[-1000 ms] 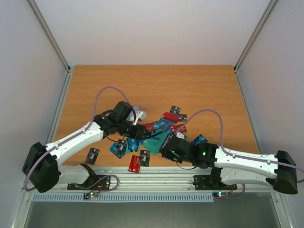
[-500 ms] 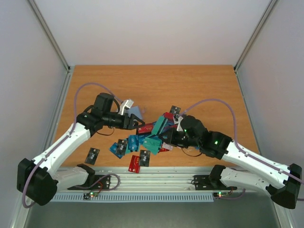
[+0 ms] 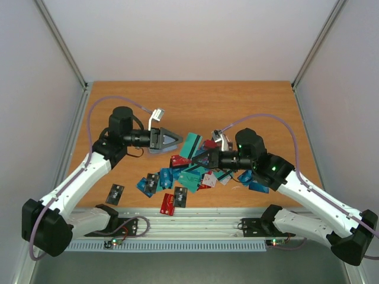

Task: Put the credit cards into the card holder

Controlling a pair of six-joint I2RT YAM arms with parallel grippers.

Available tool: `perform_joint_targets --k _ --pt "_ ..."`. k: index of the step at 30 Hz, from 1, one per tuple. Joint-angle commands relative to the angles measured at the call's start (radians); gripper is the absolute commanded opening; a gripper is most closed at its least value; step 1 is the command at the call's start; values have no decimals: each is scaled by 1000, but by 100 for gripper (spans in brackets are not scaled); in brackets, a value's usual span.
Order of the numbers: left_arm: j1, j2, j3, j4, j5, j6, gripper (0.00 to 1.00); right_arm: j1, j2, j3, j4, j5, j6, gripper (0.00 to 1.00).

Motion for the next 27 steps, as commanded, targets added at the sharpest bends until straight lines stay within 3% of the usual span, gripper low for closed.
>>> perform_joint_targets --k 1,11,18,27 --pt "11 10 21 323 100 -202 67 -38 20 57 101 -140 -11 1" --pt "11 26 37 383 107 -275 58 -84 68 107 192 -239 3 1" --pt "12 37 40 451 114 -339 42 -107 78 108 214 -287 2 1" --pt "13 26 60 422 108 -349 21 -124 85 121 233 -332 1 1"
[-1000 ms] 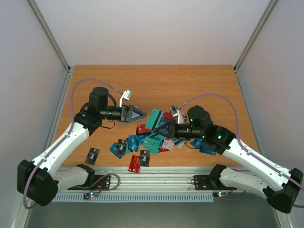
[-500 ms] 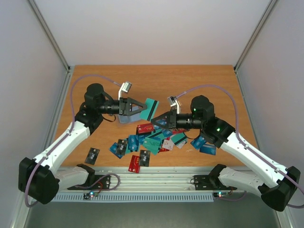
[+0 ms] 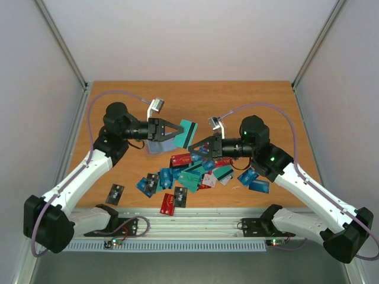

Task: Put the credit cards into the card holder

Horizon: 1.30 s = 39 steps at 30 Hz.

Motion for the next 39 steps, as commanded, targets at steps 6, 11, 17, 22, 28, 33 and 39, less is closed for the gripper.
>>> perform_joint_targets --k 6,11,17,22,28,33,39 --pt "7 -11 44 32 21 -4 1 -18 9 49 30 -60 -12 1" --pt "7 -12 50 27 15 -11 0 -27 21 76 -36 -40 -39 14" --pt "7 -33 83 -93 -40 38 0 -60 37 104 -103 16 -61 49" --pt "7 -44 130 -287 -104 161 0 -93 64 171 -213 85 -96 52" --pt "7 -57 149 -405 -195 257 0 -157 113 278 -313 130 -146 52" --pt "7 -37 216 -610 -307 348 0 -248 164 380 -369 125 -171 52" --pt "27 -37 238 -735 -485 384 0 -308 275 531 -474 113 -244 52"
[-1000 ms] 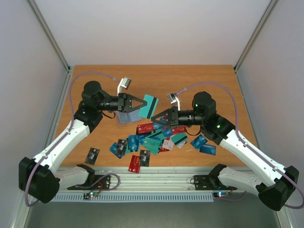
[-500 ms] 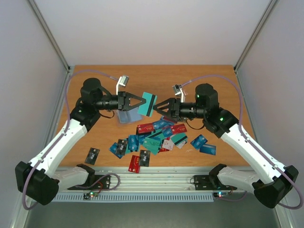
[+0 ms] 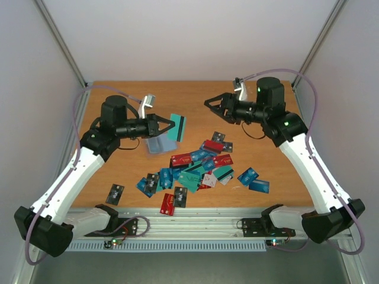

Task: Put the credit cards into the card holder

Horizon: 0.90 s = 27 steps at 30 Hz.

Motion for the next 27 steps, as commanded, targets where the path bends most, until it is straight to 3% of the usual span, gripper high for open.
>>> perform_joint_targets --k 1,7,12,19,27 --pt "21 -3 29 -135 -171 41 0 -27 84 113 -108 -13 -90 52" --pt "33 10 54 -230 -287 41 0 -30 248 280 -199 -92 -157 51" --pt "57 41 56 -240 -314 53 0 -30 348 311 -163 -142 -145 51" --pt "168 127 -5 -117 -210 65 0 -26 457 307 -61 -190 -84 50" --pt "271 315 -79 80 -92 79 0 32 647 389 -89 -169 -120 45"
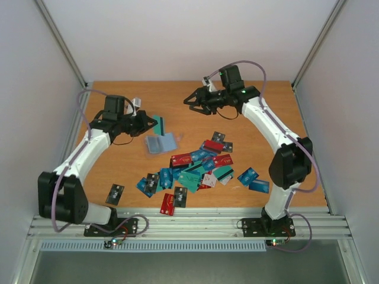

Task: Put the credit cards into the card holder

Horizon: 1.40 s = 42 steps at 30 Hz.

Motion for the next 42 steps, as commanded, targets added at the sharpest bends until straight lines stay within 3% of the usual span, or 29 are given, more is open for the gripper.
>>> perform_joint_targets --k 1,7,17,42 --pt "48 100 -38 178 89 21 0 53 105 87 -21 3 -37 44" --pt "67 226 -73 303 141 10 0 119 260 160 -65 38 -76 40" --pt "110 282 -117 281 156 72 0 202 477 318 -126 20 -116 35" --pt "115 319 -152 124 77 244 0 166 632 293 -147 13 -148 30"
